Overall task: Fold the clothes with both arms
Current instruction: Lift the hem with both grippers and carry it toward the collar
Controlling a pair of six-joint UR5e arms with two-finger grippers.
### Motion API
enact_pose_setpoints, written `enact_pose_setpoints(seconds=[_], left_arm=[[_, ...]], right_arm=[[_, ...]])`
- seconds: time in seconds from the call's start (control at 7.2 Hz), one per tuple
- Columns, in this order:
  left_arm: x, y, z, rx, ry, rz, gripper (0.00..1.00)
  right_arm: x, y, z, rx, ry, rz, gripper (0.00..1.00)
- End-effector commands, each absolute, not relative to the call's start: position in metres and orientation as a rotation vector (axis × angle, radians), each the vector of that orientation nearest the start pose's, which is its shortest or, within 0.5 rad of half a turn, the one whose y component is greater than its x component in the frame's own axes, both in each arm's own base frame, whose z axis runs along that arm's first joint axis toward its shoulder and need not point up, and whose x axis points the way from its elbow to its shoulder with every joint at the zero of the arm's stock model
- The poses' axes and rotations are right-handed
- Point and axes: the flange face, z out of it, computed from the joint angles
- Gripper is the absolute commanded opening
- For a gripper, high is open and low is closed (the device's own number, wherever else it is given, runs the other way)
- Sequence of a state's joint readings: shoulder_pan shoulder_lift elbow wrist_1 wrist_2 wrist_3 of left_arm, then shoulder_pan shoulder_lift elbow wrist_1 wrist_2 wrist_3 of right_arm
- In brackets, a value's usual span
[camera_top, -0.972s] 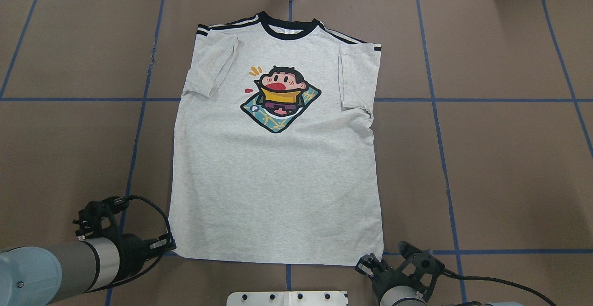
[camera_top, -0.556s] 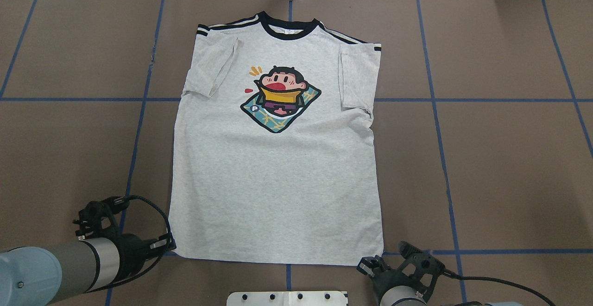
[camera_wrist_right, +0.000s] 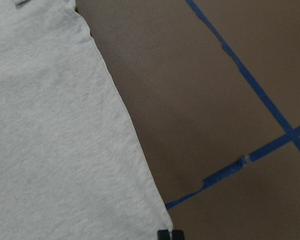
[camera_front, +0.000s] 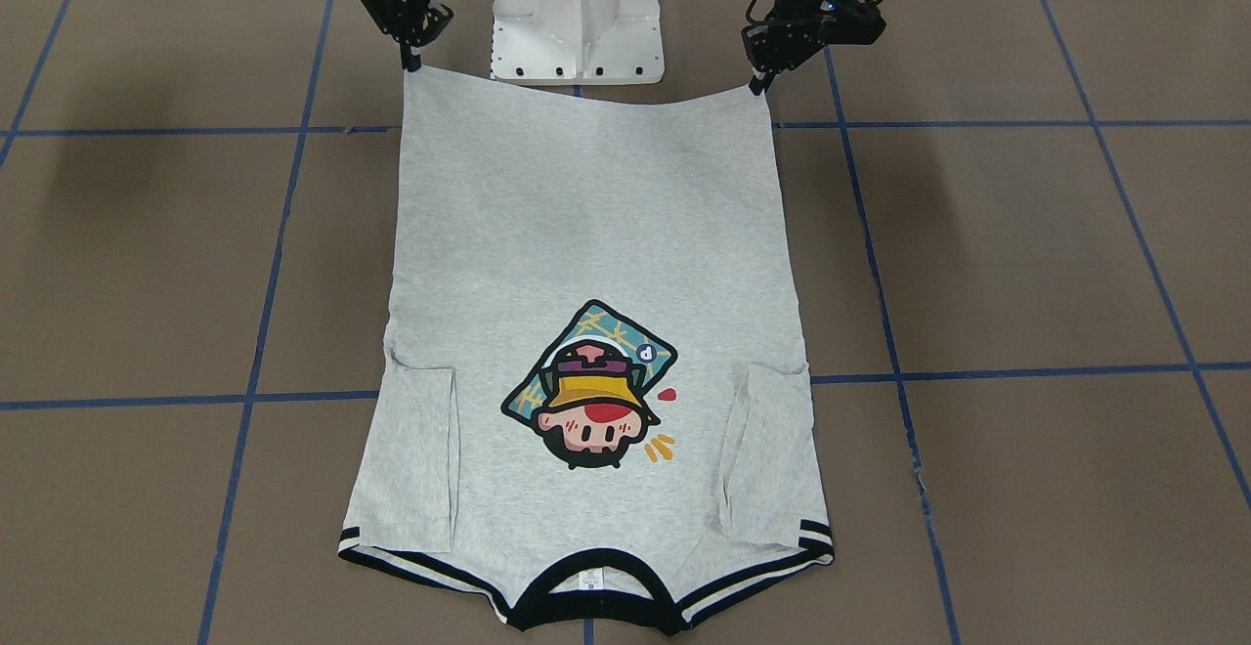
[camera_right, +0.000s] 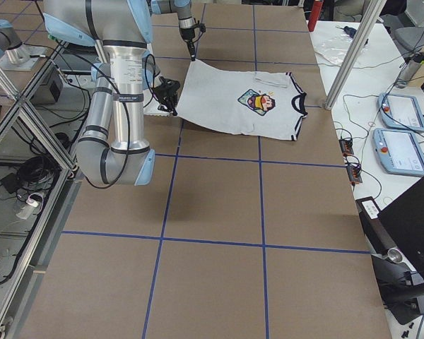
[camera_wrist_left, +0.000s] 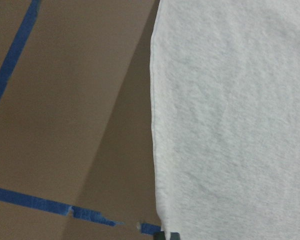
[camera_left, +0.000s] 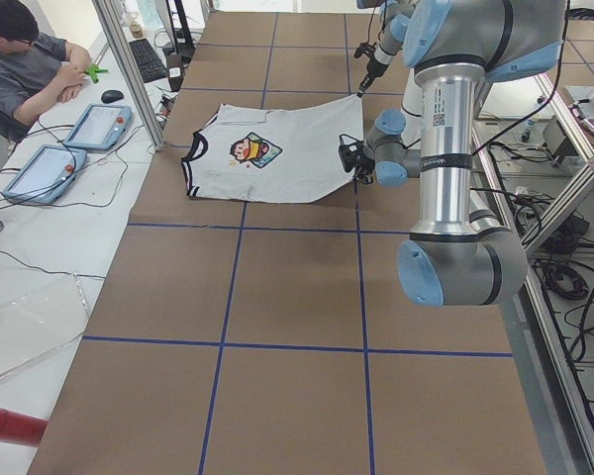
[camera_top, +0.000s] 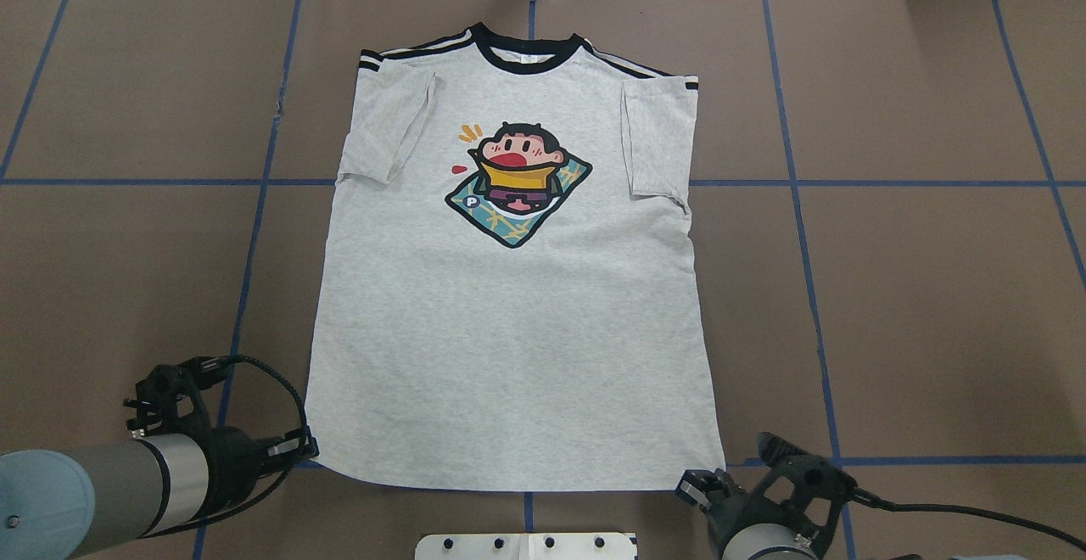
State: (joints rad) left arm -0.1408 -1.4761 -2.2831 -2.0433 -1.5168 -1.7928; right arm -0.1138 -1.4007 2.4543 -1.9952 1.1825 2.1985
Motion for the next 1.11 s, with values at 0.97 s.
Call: enact_pose_setpoints(seconds=[0.97], left_arm=[[0.312, -0.374, 0.169, 0.225, 1.017, -0.170, 0.00]], right_arm=[[-0.353, -0.327, 0.158, 0.179, -0.764, 0.581, 0.00]])
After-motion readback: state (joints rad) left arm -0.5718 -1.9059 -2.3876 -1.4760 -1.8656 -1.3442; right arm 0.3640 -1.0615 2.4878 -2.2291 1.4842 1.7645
